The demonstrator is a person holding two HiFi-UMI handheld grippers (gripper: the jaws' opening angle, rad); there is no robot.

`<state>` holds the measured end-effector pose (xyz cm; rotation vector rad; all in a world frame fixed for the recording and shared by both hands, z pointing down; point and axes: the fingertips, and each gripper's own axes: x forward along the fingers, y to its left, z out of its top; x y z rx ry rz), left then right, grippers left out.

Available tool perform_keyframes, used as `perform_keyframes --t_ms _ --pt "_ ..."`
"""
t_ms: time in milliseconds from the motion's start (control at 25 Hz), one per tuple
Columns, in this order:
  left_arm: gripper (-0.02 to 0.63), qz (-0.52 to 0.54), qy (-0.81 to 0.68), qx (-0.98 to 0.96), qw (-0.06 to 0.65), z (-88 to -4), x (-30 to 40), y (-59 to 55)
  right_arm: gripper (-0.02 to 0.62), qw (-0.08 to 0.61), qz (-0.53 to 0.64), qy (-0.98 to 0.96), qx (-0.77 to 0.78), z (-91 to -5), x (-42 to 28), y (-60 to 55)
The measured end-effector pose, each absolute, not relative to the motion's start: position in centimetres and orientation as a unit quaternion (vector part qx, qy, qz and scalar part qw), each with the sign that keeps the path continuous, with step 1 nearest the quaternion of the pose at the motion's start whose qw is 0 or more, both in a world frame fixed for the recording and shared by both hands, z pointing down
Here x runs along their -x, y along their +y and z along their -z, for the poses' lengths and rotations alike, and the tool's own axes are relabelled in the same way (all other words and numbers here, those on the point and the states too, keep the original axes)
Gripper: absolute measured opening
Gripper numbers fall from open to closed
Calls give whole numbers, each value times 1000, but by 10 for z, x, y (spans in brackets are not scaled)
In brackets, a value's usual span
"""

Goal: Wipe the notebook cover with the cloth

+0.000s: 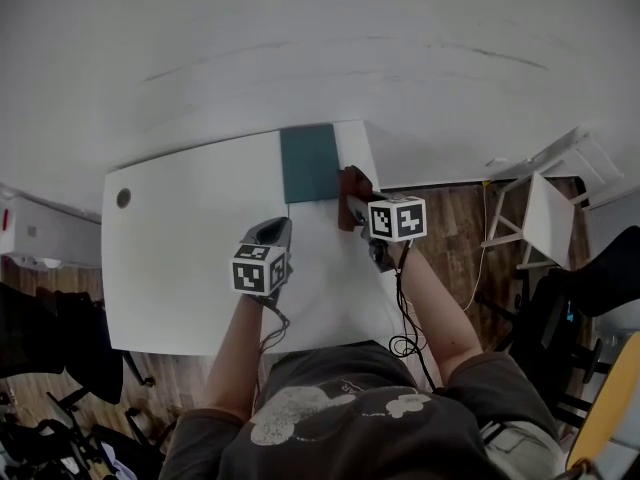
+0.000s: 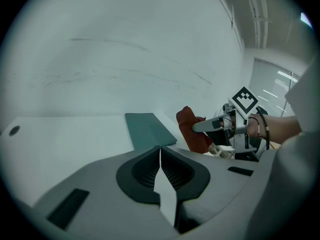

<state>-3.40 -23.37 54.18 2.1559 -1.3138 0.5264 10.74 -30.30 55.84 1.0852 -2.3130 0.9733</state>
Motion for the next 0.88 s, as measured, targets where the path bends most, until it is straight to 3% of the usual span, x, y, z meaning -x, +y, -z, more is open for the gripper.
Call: perform_keyframes --t_ms 880 --pt "6 -138 -464 -842 239 -495 99 -74 107 173 -299 -841 -417 -501 -30 -121"
